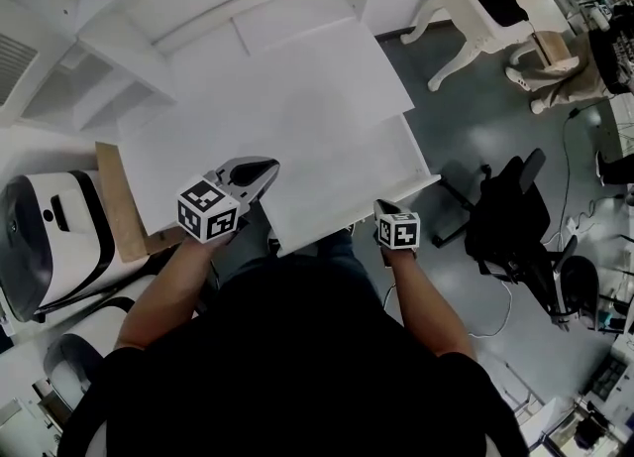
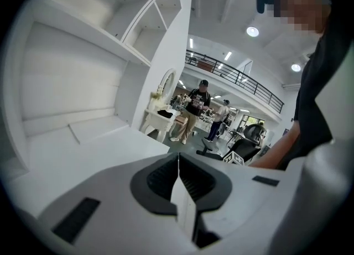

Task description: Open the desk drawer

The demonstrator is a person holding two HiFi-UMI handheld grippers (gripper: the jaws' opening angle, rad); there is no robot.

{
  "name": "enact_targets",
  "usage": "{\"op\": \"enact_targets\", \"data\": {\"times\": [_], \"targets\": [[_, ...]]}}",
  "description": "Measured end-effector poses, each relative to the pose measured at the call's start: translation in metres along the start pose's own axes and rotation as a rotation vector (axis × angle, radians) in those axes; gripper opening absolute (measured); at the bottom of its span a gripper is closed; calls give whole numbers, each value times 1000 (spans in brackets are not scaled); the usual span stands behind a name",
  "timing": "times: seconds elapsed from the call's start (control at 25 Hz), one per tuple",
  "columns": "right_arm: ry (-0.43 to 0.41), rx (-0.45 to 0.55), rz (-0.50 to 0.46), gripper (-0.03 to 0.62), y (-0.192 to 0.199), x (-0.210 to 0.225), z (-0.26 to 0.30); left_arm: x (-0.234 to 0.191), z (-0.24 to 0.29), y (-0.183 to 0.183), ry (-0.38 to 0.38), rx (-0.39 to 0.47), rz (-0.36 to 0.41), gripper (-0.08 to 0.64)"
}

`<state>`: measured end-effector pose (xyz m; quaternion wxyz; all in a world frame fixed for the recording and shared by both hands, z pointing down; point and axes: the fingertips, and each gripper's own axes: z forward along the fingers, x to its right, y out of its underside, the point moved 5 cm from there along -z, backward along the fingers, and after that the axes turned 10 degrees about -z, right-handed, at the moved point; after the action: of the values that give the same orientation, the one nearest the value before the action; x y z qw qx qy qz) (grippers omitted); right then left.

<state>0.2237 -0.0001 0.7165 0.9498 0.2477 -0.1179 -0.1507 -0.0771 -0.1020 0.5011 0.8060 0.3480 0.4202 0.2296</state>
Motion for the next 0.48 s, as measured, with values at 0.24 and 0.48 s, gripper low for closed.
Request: {"op": "enact_targets", "data": {"times": [0.24, 0.48], "targets": [[26, 124, -127, 5, -59, -10, -32, 4, -1, -10, 18, 12, 23, 12], [57, 253, -109, 3, -104, -15, -67, 7, -4, -11, 40, 5, 32, 12]]}}
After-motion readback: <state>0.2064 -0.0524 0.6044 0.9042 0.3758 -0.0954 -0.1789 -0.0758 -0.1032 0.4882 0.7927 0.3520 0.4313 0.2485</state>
